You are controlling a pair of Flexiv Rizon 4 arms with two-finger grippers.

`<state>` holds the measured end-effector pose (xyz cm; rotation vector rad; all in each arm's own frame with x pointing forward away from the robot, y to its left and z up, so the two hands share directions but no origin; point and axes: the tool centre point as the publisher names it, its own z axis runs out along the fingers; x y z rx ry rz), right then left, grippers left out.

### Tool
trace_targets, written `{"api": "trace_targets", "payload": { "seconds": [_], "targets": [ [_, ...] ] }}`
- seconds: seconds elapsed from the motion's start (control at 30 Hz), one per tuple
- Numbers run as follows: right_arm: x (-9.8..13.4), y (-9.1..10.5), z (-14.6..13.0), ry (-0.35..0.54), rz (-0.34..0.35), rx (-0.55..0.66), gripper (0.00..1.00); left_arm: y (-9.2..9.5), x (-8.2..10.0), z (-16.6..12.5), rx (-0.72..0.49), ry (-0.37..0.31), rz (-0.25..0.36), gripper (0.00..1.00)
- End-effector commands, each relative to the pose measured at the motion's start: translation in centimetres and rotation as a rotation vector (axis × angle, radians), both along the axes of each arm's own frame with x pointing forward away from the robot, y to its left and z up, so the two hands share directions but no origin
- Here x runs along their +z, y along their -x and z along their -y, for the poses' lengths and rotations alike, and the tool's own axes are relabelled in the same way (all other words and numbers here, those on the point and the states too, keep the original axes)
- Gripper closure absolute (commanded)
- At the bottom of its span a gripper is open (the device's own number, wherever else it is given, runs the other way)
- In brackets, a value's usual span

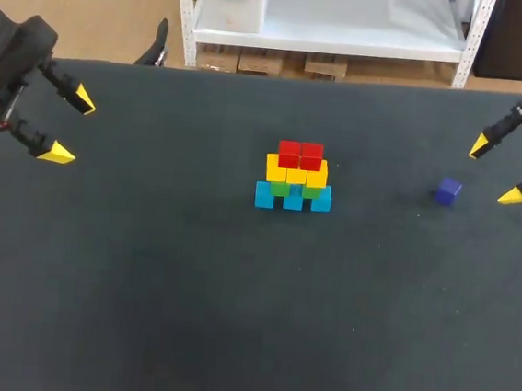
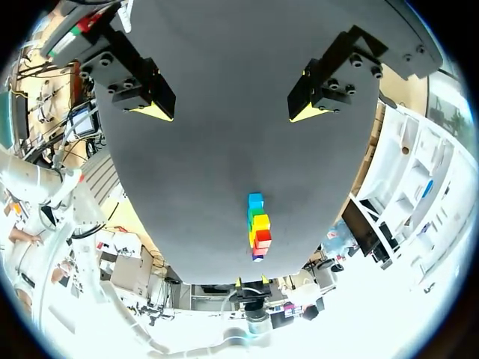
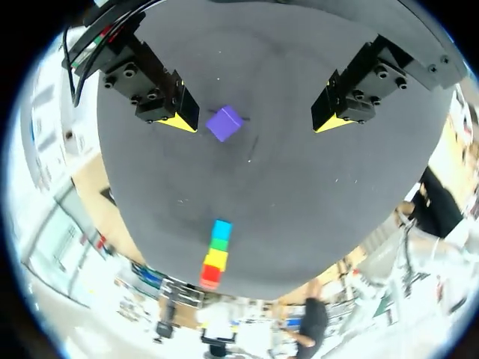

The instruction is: Place the blue cubes, place green cubes on the blue cubes, place the yellow cubes on the green cubes, then place the red cubes on the yellow cubes, and place purple cube on the red cubes.

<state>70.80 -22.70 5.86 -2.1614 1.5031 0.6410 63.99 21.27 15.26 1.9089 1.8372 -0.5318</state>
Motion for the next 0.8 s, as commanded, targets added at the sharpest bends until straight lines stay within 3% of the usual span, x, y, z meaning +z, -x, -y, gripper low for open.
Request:
{"api": "trace_targets", "payload": {
  "seconds": [0.03, 0.23, 0.53, 0.8],
  "targets": [
    [-0.5, -1.9, -0.1, 0.054, 0.018, 0.584, 0.00, 0.1, -0.1, -0.1, -0.001, 0.004, 0.005, 0.00],
    [-1.6, -2.1, -1.9, 0.137, 0.049, 0.719, 0.00, 0.1, -0.1, -0.1, -0.001, 0.004, 0.005, 0.00],
    [-2.7, -2.0, -3.2, 0.140, 0.081, 0.854, 0.00, 0.1, -0.1, -0.1, -0.001, 0.004, 0.005, 0.00],
    [-3.5, -2.7, -3.2, 0.168, 0.091, 0.809, 0.00, 0.1, -0.1, -0.1, -0.001, 0.004, 0.005, 0.00]
  ]
}}
